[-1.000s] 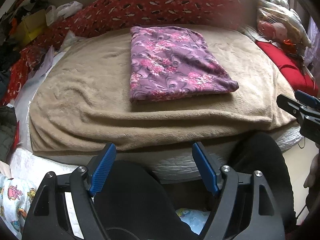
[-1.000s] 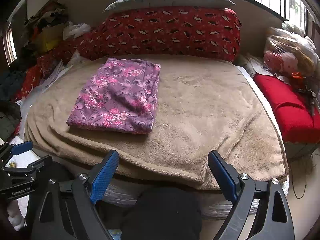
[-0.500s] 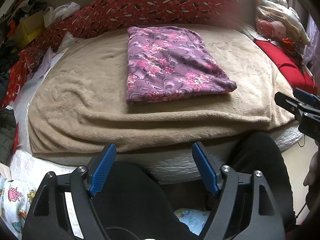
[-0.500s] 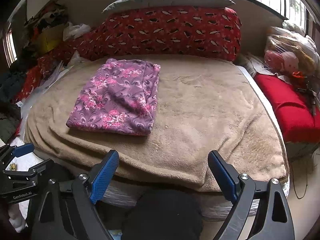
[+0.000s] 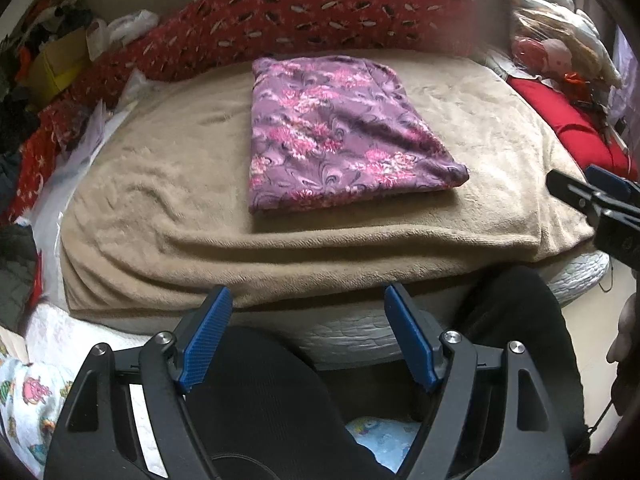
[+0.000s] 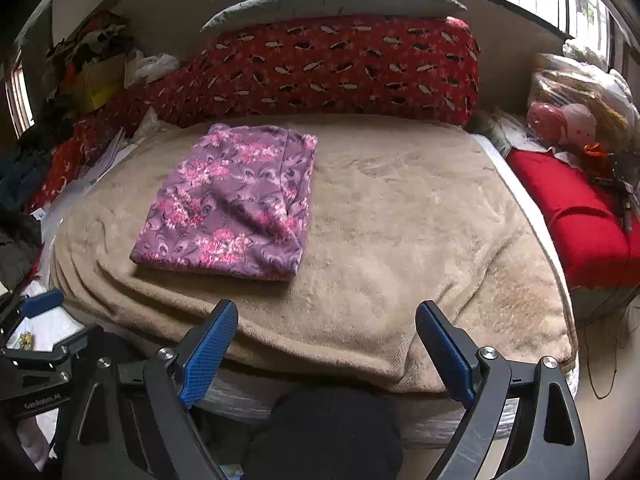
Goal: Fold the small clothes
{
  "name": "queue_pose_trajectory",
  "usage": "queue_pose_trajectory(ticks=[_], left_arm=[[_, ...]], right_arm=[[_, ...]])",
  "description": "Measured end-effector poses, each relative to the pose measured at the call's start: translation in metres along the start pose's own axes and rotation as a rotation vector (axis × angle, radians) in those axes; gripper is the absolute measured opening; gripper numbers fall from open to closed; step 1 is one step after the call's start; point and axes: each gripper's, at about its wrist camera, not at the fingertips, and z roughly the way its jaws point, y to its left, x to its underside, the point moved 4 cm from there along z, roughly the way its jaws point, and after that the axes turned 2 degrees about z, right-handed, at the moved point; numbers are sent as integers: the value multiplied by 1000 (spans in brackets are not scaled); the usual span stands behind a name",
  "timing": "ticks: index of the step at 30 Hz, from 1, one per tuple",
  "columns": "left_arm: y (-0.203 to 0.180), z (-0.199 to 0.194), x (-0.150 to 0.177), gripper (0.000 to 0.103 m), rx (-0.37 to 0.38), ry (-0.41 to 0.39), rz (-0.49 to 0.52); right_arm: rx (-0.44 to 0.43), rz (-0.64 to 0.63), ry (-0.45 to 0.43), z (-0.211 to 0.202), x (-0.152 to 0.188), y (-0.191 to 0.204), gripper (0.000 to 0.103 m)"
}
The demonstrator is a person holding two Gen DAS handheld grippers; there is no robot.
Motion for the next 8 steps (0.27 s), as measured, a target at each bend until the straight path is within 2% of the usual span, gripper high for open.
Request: queue_pose_trajectory(ticks=[4,7,8], left_arm=[[-1,3,0,79,3,12,-33],[-2,0,-5,79,-55,-28,-27],[-2,-2,-7,79,-73,-43,-19]], right_arm=[[4,-6,-39,-4,-6,-6,92],[-5,-13,-49,-4,-10,-10,92],[-7,-20,-52,-4,-11,-10,96]])
